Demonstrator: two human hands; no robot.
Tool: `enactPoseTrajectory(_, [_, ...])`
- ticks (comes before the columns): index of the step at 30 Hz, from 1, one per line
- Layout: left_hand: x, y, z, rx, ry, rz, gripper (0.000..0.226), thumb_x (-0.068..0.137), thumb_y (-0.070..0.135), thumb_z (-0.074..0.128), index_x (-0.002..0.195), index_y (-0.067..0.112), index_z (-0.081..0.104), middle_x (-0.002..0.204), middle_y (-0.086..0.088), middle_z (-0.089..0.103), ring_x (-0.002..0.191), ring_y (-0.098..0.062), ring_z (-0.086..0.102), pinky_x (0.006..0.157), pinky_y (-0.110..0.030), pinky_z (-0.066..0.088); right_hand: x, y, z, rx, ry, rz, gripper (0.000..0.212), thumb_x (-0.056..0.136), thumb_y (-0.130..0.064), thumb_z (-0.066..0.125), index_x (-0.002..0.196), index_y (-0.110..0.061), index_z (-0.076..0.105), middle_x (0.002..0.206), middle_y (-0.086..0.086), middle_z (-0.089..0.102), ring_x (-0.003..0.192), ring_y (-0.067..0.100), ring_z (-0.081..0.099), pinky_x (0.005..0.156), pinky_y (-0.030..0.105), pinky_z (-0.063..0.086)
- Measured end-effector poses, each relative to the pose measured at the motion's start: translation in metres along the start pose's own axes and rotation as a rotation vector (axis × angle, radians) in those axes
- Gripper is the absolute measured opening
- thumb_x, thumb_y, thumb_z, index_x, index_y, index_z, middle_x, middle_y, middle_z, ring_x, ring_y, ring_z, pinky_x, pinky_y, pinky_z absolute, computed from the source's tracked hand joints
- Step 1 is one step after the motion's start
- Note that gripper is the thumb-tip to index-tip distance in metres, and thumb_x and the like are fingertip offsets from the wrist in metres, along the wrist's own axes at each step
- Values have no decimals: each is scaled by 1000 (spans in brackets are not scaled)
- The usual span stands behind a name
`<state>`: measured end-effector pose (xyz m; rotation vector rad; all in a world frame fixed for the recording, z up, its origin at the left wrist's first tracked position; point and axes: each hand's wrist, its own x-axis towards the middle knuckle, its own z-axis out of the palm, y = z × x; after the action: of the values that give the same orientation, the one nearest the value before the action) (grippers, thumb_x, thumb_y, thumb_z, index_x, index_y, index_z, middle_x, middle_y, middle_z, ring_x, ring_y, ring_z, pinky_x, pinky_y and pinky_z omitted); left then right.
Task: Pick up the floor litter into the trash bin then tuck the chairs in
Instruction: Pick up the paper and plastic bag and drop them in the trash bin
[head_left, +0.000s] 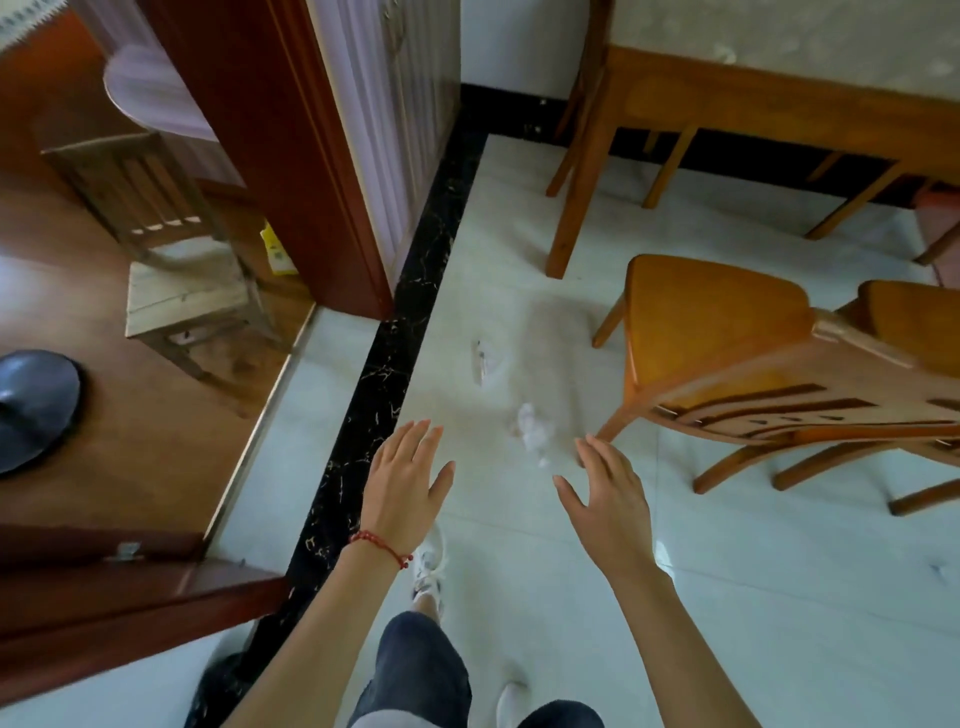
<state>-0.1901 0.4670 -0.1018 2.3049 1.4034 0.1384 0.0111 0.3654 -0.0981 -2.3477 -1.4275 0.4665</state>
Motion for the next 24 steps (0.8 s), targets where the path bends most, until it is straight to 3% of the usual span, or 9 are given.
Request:
enactPoseTrajectory(5, [83,-29,-16,25,-17,37,54,86,40,34,119,4,56,122,-16,60,116,-34,53,94,-46,43,66,-17,13,57,-1,101,51,86,-30,60,131,-9,46,137,9,48,127,25,43,102,36,36])
enactPoseTrajectory(11, [153,-41,-22,30,-32,74,56,86,41,33,120,3,55,123,-17,59,118,-36,51,97,-46,39,118,-21,25,102,28,170,51,84,-30,63,128,-8,49,133,12,52,120,28,51,94,37,44])
enactPoseTrajectory(15, [192,-37,-12,31,-63,83,56,86,41,33,120,3,55,123,-17,59,118,-36,51,96,-46,39,144,-6,33,131,-4,228,53,85,-32,61,131,-9,46,136,11,49,126,27,46,100,37,39])
enactPoseTrajectory(24, [274,-26,35,-54,-87,32,50,84,31,47,123,1,53,127,-18,55,121,-36,47,99,-47,39,220,48,56,125,-45,243,51,83,-28,64,128,-7,49,131,13,54,119,29,52,94,42,46])
